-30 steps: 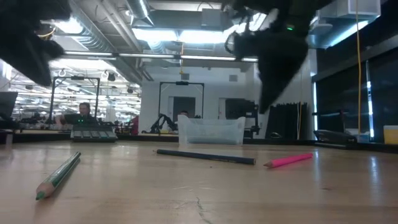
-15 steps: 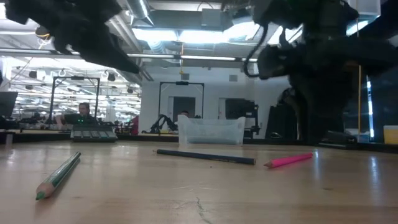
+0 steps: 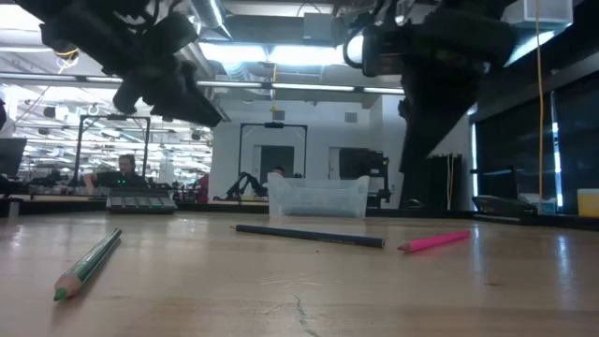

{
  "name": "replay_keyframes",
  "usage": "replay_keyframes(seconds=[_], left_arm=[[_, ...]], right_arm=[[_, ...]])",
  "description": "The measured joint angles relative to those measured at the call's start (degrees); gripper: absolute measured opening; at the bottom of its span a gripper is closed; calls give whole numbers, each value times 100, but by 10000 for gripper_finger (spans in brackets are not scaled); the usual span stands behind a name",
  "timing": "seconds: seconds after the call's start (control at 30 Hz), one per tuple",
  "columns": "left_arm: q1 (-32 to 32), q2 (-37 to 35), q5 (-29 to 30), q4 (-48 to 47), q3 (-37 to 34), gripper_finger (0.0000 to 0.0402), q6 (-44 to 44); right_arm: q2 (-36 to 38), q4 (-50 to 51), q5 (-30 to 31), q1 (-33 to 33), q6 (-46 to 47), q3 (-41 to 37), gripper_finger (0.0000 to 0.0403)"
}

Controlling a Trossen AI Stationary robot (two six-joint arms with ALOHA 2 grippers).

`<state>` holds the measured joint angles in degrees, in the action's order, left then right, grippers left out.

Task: Sort crayons/erasers/pens/pencils in bins
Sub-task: Put the pink color pencil into the black bin

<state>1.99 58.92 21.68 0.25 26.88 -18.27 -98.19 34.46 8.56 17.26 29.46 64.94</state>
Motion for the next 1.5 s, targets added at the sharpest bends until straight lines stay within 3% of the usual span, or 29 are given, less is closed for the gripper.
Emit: replay_keyframes(seconds=[0.1, 0.23, 0.33, 0.5, 0.7, 0.9, 1.07, 1.27, 1.5], left_arm=[[-155, 11, -545, 259, -223, 114, -172], [-404, 215, -1721, 771, -480, 114, 23], [-569, 567, -2361, 1000, -488, 115, 116], [-721, 1279, -2780, 1489, -416, 115, -98], [-848, 2227, -3319, 1726, 57, 115, -15], [-593, 2559, -3258, 2165, 390, 115, 271], [-387, 2697, -2615, 2451, 504, 137, 514], [-340, 2697, -2417, 2714, 508, 161, 714], [-475, 2697, -2419, 2881, 508, 161, 724]], right_arm=[[0, -49, 63, 4, -166, 10, 96], [-52, -208, 533, 21, -1117, -54, 96], [-200, -592, 496, 6, -1267, -71, 96], [-441, -1270, -151, -33, -1445, -69, 97], [-575, -753, -259, -28, -1611, -71, 130], [-678, -249, -371, 24, -1649, -71, 184], [-868, -132, -394, 26, -1652, -70, 201], [-1076, -112, -603, 40, -1933, -45, 179], [-1132, -160, -666, 52, -1972, -50, 114]])
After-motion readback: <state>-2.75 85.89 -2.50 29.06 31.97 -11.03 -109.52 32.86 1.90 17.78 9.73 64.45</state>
